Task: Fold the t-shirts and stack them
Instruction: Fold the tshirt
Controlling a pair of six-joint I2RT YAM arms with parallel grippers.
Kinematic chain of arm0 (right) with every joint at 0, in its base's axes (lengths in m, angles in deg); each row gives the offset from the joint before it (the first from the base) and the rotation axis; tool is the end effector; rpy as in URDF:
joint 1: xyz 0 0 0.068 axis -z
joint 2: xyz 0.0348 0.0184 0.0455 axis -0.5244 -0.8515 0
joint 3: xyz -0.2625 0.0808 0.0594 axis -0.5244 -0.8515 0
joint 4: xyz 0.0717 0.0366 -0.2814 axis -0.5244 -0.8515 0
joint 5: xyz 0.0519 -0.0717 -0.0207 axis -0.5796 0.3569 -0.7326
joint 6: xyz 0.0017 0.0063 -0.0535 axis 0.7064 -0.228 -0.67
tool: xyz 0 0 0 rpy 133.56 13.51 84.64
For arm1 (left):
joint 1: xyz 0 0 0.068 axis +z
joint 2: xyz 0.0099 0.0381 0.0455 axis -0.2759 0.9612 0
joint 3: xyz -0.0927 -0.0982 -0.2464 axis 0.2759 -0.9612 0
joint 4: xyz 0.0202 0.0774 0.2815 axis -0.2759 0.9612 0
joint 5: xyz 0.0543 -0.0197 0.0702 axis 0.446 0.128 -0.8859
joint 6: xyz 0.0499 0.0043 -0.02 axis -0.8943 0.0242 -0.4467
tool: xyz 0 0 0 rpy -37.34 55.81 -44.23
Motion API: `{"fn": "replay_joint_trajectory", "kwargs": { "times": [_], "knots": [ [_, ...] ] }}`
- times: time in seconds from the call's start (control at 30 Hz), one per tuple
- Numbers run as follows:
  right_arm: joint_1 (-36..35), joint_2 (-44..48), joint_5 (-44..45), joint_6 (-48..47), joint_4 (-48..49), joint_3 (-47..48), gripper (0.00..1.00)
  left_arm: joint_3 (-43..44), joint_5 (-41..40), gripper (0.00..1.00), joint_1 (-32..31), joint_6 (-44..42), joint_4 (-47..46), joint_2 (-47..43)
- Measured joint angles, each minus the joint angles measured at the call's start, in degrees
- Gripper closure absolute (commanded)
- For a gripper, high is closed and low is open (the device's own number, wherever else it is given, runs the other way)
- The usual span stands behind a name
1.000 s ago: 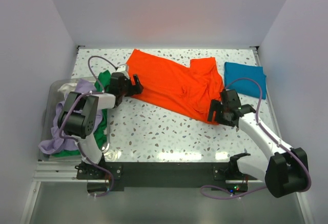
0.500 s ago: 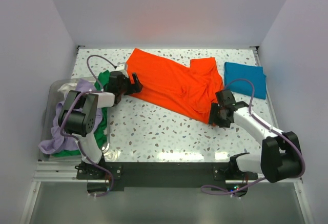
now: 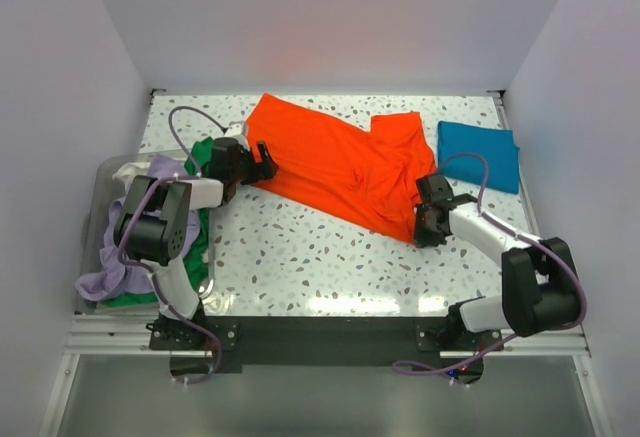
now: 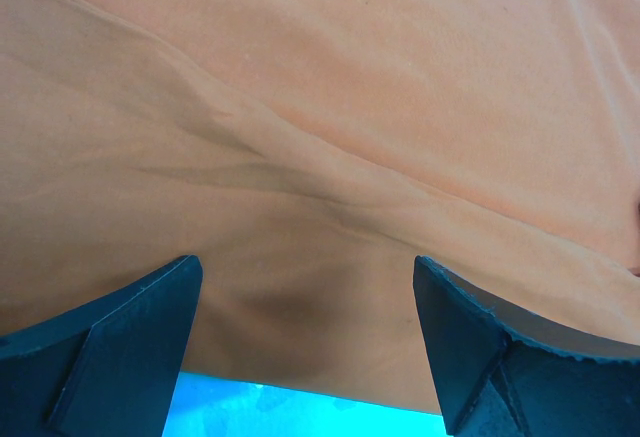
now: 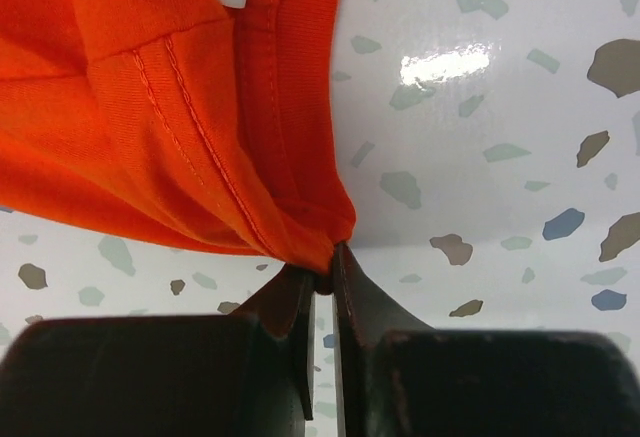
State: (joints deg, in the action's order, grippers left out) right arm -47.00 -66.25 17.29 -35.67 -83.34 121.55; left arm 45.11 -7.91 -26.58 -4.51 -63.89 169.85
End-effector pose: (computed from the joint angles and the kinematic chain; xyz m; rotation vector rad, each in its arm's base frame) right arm 0.2502 0.0642 0.1517 0.3036 2.7706 0.0057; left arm 0.3830 -0.0764 0.1227 -0.2131 2.1789 -0.5111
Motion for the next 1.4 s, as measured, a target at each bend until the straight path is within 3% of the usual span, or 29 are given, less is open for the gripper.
{"fn": "replay_joint_trajectory", "kwargs": {
  "times": [0.03,0.33,0.67,0.7,0.8,0.83,0.97,1.17,1.4],
  "knots": [
    [0.00,-0.11,0.07,-0.07,0.00,0.11,1.00,0.00,0.02,0.07,0.04,0.00,-0.02,0.02],
    [-0.02,1.92,4.52,-0.33,-3.41,3.50,1.00,0.79,0.02,0.07,0.55,-0.20,0.68,0.39],
    [-3.74,-1.40,11.39,1.60,-7.80,6.08,0.94,0.87,-0.85,0.07,0.66,-0.96,0.85,0.44],
    [-4.39,-1.55,11.93,1.90,-8.33,6.40,0.93,0.87,-0.94,0.07,0.66,-1.05,0.87,0.44],
    [-6.14,-1.57,13.44,2.86,-9.86,6.86,0.66,0.85,-0.98,0.05,0.66,-1.20,0.90,0.37],
    [-6.88,-1.57,14.05,3.48,-10.56,6.95,0.48,0.85,-0.98,0.05,0.66,-1.25,0.94,0.31],
    [-9.70,-1.31,16.55,5.14,-14.78,7.63,0.33,0.48,-0.96,0.05,0.74,-1.44,1.33,-0.20],
    [-12.13,1.84,16.72,5.05,-17.35,11.69,0.32,-0.13,-0.98,0.04,0.59,-1.70,3.19,-1.92],
    [-12.11,3.76,2.51,1.38,-3.67,12.37,0.34,0.22,-1.62,0.02,-2.73,-3.08,4.13,-3.52]
  ]
}}
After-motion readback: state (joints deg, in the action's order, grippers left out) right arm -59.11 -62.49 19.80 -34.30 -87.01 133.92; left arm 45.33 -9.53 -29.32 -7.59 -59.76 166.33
